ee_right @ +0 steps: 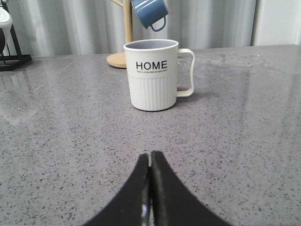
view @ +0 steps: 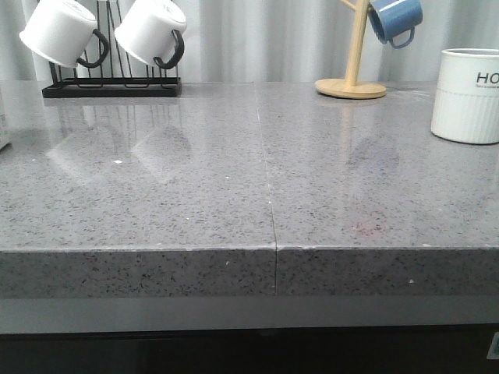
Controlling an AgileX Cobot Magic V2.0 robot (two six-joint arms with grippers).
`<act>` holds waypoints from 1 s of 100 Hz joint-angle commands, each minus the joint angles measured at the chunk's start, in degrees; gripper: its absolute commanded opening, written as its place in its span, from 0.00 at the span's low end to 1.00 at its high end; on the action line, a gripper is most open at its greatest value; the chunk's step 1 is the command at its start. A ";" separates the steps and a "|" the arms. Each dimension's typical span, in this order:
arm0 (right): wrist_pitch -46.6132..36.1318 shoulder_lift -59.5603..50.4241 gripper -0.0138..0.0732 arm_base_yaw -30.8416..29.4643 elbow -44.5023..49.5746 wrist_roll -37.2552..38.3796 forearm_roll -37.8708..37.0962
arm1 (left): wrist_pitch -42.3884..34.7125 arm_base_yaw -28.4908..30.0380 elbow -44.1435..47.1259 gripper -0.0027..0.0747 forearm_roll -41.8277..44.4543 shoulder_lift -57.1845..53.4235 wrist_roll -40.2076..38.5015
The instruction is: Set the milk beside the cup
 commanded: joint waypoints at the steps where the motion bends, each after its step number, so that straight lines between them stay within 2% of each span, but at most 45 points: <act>1: -4.47 -1.34 0.08 -0.45 -1.15 -0.42 -0.01 | -4.55 0.17 2.36 0.01 -0.14 -1.80 -0.22; 100: -3.85 -1.29 0.08 -0.45 -1.80 -0.42 -0.52 | -4.55 0.17 2.36 0.01 -0.14 -1.80 -0.22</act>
